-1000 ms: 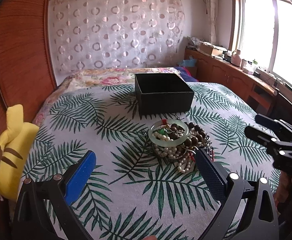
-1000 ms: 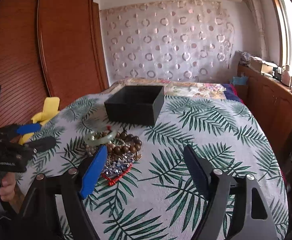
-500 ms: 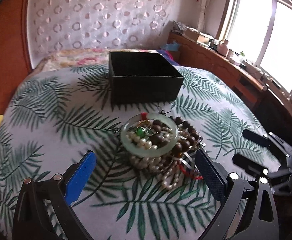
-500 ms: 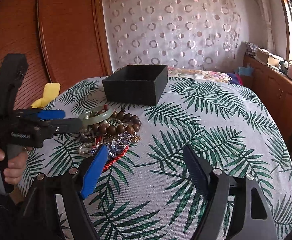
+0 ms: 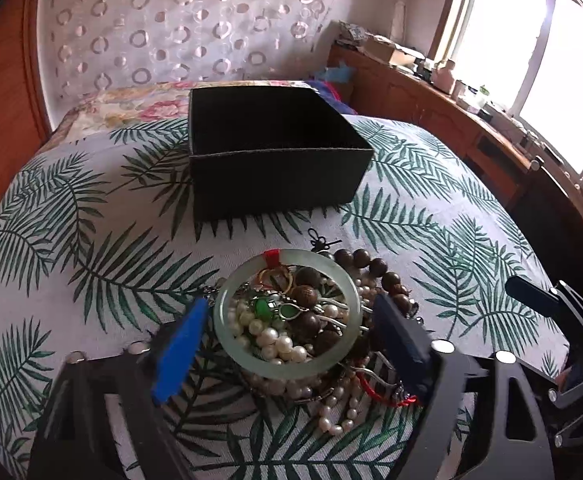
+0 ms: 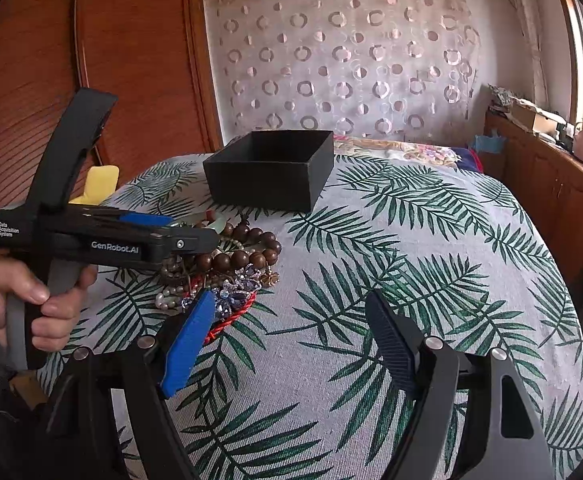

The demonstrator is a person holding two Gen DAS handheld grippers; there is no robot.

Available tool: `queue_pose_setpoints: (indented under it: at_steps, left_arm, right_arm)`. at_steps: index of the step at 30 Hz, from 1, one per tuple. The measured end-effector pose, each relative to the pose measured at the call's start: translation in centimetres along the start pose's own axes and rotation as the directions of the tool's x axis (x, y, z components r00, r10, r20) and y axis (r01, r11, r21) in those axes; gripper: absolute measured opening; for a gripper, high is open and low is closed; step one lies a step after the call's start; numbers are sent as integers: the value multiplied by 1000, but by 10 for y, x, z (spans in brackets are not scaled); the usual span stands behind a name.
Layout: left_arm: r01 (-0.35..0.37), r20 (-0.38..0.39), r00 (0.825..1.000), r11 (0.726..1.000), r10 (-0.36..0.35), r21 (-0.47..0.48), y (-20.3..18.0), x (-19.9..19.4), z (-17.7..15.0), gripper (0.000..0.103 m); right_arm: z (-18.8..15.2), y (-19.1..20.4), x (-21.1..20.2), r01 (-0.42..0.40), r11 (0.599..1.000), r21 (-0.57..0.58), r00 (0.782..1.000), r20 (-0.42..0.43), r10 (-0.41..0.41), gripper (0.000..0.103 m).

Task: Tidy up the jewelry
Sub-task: 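Move left tool to the jade bangle while right tool reaches the brown bead bracelet, then grasp and lift the jade bangle with left tool while right grasps brown beads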

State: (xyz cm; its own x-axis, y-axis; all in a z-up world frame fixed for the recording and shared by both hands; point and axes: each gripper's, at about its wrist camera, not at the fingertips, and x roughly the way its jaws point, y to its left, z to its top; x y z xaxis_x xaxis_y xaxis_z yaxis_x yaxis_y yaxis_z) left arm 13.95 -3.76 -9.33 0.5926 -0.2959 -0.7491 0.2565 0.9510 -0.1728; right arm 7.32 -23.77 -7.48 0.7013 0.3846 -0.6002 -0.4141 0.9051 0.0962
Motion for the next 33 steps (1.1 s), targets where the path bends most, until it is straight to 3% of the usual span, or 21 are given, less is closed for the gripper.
queue_pose_setpoints:
  at_steps: [7,13,18,26,33]
  left_arm:
    - [13,62,998,1000,-12,-14,7,-19,-7,69]
    - [-1,106,994,1000,2,-10,8,-38,-14,69]
    - [-10,122,992,1000,11,-13,13,-46,-21,69]
    - [-18,137,990,1000,20,-19,18,-52,-23,69]
    - [-22,144,989,999,26,-26,18,-55,-24,69]
  right_arm:
    - [10,0,5,-13,1000,-21,1000,-20,12,80]
    - [34,-3,27,-44,998,-52,997,-66,41,55]
    - [53,-4,57,-84,994,-66,988,-138,74,47]
    - [71,11,102,-163,979,-120,952,-280,124,46]
    - [75,14,127,-161,972,-168,934,-344,96,43]
